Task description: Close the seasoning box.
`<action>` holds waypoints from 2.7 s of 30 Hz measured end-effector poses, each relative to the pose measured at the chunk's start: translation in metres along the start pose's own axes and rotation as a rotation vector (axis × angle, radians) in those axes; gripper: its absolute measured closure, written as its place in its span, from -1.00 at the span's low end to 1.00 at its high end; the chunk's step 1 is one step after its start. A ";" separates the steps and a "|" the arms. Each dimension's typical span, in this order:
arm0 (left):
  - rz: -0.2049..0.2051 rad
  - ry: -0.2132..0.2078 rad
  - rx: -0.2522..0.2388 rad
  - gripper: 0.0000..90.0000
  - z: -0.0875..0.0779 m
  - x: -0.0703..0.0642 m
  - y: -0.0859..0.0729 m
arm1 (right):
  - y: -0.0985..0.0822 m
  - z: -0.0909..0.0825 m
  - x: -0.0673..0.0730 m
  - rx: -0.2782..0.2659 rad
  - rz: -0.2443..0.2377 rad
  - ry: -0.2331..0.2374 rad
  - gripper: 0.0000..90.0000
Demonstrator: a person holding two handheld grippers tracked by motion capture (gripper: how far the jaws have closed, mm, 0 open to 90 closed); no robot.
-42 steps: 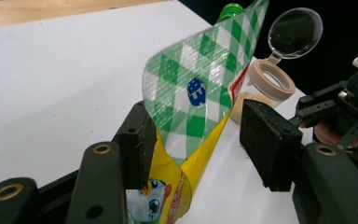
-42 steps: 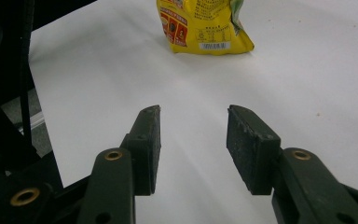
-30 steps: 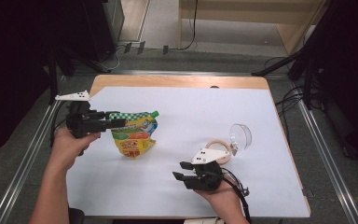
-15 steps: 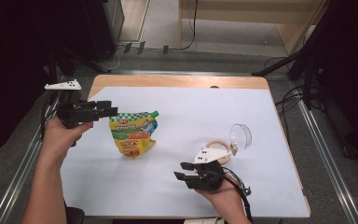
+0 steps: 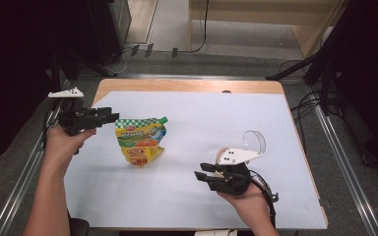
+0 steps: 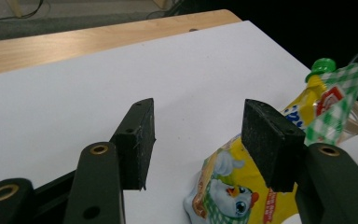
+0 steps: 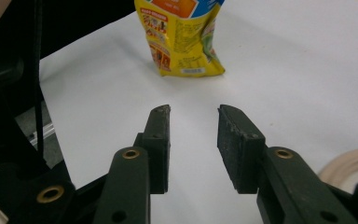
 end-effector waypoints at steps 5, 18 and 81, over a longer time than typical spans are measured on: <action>-0.006 -0.008 0.013 0.02 0.007 0.005 -0.007 | 0.004 -0.015 -0.006 -0.013 0.007 -0.020 0.59; -0.023 0.001 0.049 -0.02 0.024 0.012 -0.017 | 0.006 -0.049 -0.026 -0.019 0.040 -0.054 0.95; -0.012 -0.051 0.117 0.01 0.044 0.014 -0.032 | -0.031 -0.082 -0.118 -0.024 0.295 -0.183 1.00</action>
Point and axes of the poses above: each handheld gripper's, and its own axes: z roughly forward along the jaws, y roughly out of its top, x roughly to its left, the point moved 5 cm from there along z, roughly forward along the jaws, and after that the axes turned 10 degrees about x, right-handed, at the moved point
